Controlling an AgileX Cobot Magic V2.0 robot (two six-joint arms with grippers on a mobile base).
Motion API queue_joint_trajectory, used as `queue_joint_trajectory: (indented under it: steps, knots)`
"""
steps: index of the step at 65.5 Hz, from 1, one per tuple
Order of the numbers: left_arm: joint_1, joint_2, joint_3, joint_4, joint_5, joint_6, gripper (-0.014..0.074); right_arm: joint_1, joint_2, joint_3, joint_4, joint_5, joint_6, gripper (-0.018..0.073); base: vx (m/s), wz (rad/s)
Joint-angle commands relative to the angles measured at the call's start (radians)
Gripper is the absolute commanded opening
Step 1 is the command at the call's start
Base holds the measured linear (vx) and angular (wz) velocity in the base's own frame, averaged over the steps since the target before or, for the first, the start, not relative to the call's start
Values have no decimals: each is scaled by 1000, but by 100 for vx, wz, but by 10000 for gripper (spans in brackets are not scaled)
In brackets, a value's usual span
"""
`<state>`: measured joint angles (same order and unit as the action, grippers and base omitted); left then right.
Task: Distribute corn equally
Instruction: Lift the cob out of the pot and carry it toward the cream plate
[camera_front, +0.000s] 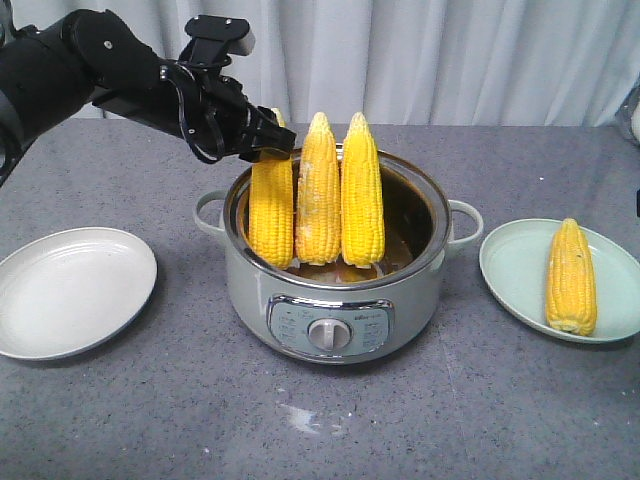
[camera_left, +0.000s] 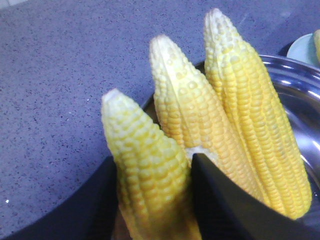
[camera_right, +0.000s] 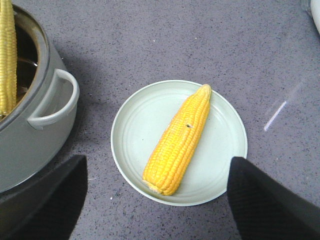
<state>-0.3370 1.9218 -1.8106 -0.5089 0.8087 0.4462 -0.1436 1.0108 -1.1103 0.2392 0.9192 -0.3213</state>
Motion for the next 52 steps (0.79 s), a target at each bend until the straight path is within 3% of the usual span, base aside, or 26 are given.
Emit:
queue_joint_trajectory:
  steps: [1,21,37,52]
  knots:
    - [-1,-88,-31,-28,-56,7,209,-1,-12,-27,11,-58,-9,562,0,0]
    - [6,-218,-31,-17,-74,4,209,-1,-12,-27,11,-56,-9,562,0,0]
    - [80,-308,-31,-15,-15,-16,209,-1,-12,-27,11,-54,-9,562,0,0]
    - [181,-309,-31,186,160,-168,209,-1,-12,-27,11,-54,-9,562,0,0]
